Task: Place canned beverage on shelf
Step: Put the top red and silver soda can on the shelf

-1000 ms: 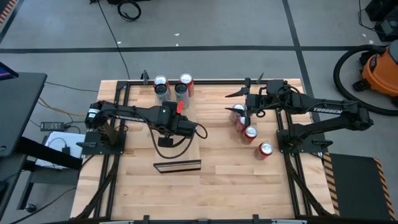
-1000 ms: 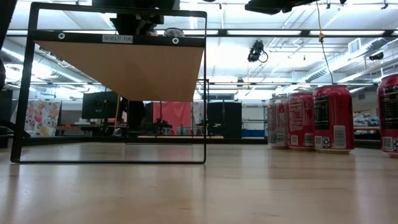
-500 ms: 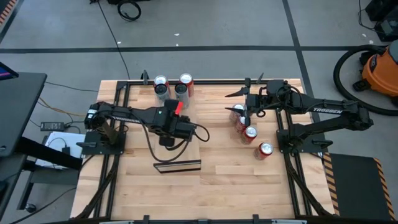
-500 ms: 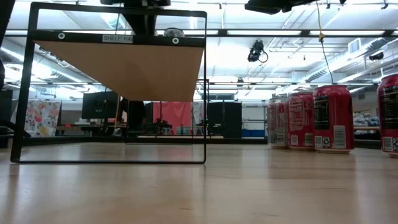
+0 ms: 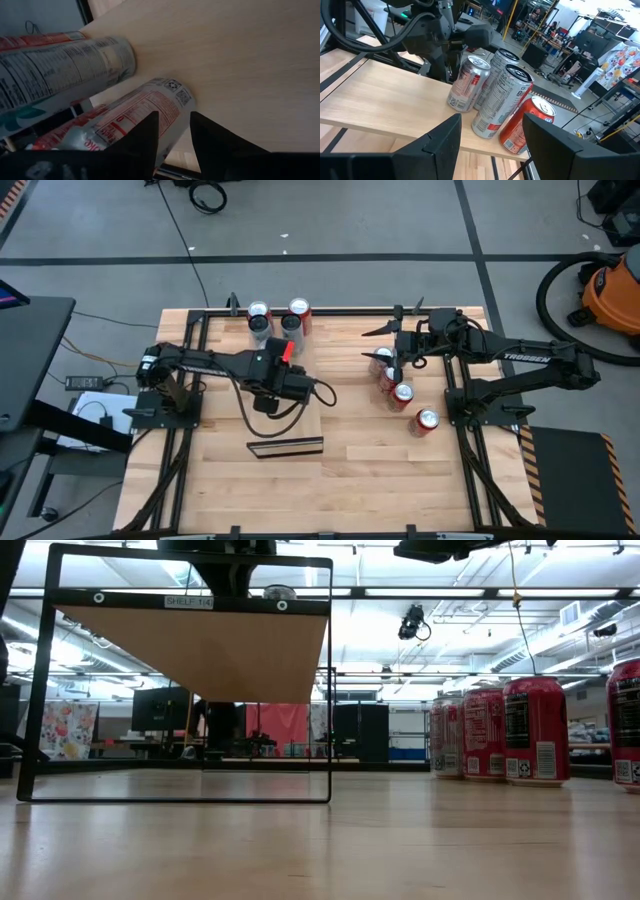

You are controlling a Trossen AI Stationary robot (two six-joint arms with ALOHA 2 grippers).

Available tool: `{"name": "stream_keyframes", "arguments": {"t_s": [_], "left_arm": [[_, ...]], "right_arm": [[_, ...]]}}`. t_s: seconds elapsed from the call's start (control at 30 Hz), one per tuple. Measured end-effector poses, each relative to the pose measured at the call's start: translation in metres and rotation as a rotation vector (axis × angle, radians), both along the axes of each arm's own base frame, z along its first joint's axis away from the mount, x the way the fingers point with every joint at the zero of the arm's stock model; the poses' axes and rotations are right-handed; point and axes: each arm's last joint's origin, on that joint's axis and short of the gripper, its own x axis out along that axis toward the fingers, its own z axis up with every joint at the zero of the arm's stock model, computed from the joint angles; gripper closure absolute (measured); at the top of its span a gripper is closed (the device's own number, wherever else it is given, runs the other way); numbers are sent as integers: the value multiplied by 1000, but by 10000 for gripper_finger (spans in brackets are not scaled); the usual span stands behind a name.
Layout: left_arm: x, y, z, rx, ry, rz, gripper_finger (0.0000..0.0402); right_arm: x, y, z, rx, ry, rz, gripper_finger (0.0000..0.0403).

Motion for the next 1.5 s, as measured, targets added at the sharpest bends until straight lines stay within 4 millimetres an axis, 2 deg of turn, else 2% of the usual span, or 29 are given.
{"name": "stream_keyframes", "arguments": {"t_s": [0.33,0.47,0.7,1.1,1.27,1.5], "left_arm": [[0,-1,-1,-41,-28,53,281],[1,-3,0,-23,2,-27,281],[14,-2,3,79,-96,-108,281],[12,18,-10,108,74,-55,281],[12,15,-11,64,57,-30,281],[15,-3,-10,126,50,-146,281]], "right_arm": [[0,0,-1,1,6,0,182],[0,0,-1,1,6,0,182],[0,0,0,8,1,-1,182],[0,0,-1,11,7,8,182],[0,0,-1,11,9,8,182],[0,0,-1,11,8,8,182]]}}
